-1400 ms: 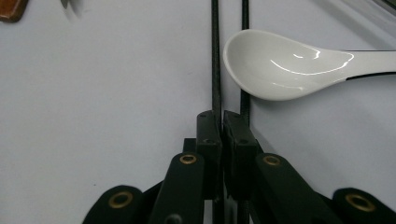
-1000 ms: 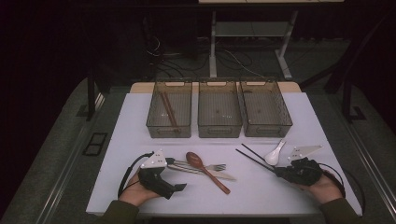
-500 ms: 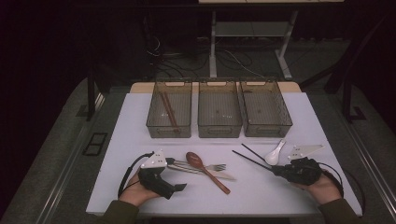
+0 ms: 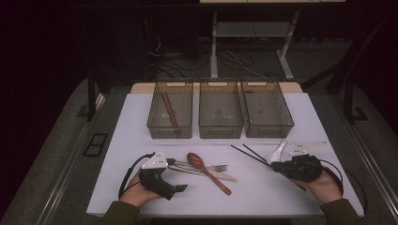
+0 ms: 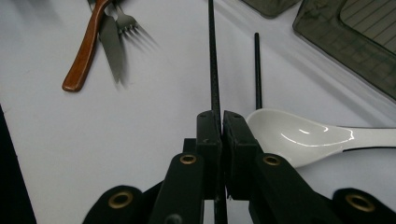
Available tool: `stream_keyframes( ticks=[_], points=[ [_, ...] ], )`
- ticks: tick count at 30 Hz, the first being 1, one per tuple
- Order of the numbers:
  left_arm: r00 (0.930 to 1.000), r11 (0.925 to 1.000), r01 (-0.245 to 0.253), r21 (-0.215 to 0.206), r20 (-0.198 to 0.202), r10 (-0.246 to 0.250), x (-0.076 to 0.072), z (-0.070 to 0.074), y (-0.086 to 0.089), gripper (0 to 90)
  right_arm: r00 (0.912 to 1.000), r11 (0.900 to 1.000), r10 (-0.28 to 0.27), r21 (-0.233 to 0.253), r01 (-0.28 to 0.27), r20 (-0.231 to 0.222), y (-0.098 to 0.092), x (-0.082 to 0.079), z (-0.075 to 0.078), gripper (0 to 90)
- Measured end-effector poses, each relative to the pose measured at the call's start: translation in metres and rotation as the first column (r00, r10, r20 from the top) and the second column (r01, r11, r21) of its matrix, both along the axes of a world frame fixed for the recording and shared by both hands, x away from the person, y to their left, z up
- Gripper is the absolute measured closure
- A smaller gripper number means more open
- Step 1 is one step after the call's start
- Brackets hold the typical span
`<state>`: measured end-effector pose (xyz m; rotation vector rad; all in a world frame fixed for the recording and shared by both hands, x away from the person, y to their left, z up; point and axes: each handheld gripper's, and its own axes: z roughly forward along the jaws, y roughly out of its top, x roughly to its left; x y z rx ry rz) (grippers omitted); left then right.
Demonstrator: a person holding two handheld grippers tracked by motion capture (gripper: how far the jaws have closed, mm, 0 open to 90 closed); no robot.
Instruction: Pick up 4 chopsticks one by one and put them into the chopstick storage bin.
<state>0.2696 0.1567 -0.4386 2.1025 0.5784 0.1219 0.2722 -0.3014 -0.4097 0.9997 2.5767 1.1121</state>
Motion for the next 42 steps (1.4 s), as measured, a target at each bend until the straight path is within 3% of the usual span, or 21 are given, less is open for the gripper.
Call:
stream_keyframes(
  ticks=[16, 42],
  points=[
    [1.0000, 1.0000, -0.001, -0.001, -0.002, 0.001, 0.000, 0.000, -0.001, 0.0, 0.9997, 0.998, 0.010, 0.055, -0.011, 0.020, 0.014, 0.008, 0.011, 85.9],
    [0.9999, 0.9999, -0.011, -0.012, -0.006, 0.011, -0.001, -0.001, -0.001, 0.0, 0.9974, 0.995, 0.035, 0.091, -0.040, 0.063, 0.046, 0.027, 0.029, 85.9]
  ],
)
